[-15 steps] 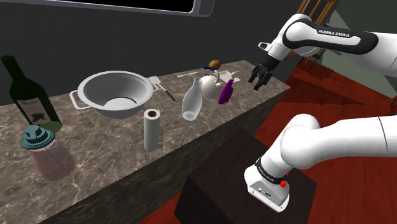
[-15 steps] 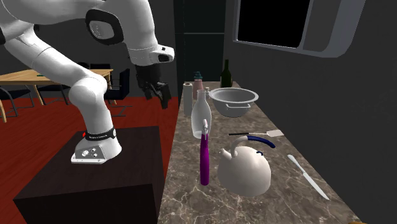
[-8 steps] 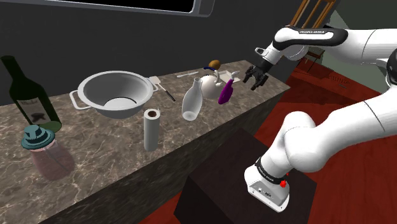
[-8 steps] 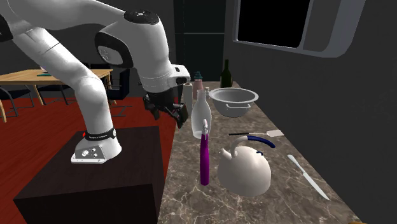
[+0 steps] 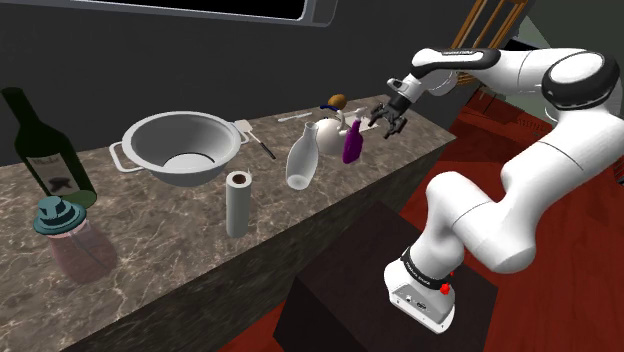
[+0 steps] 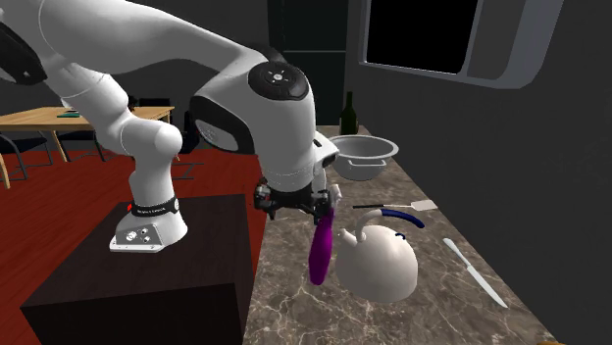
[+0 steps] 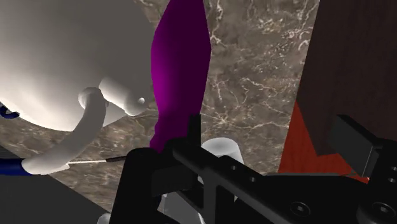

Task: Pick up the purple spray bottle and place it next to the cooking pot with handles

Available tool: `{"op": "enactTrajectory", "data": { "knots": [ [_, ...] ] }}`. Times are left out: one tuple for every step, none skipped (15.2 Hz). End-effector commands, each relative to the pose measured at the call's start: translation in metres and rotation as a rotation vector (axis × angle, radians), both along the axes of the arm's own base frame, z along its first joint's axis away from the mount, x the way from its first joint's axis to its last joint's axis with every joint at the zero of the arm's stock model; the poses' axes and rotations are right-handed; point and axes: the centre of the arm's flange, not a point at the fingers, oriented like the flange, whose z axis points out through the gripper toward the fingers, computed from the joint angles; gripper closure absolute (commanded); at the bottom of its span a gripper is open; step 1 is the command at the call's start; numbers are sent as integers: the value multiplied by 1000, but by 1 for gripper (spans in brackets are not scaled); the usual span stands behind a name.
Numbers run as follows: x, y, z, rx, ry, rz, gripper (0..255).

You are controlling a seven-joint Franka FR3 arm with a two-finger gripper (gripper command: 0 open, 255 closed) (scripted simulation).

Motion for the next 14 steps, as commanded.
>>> {"op": "enactTrajectory", "data": {
  "knots": [
    [24, -11, -21, 22, -24, 78, 0],
    [36, -17, -29, 33, -39, 115, 0],
    [48, -23, -36, 44, -53, 152, 0],
    [50, -24, -37, 46, -56, 158, 0],
    [51, -21, -41, 46, -56, 158, 0],
    [51, -19, -46, 46, -56, 158, 0],
    [51, -16, -50, 46, -56, 158, 0],
    [52, -13, -55, 46, -56, 158, 0],
    [52, -10, -59, 46, -56, 158, 0],
    [52, -8, -64, 46, -56, 158, 0],
    [53, -3, -71, 46, -56, 158, 0],
    [53, -3, -71, 46, -56, 158, 0],
    [53, -3, -71, 46, -56, 158, 0],
    [53, -3, -71, 46, -56, 158, 0]
  ]
}}
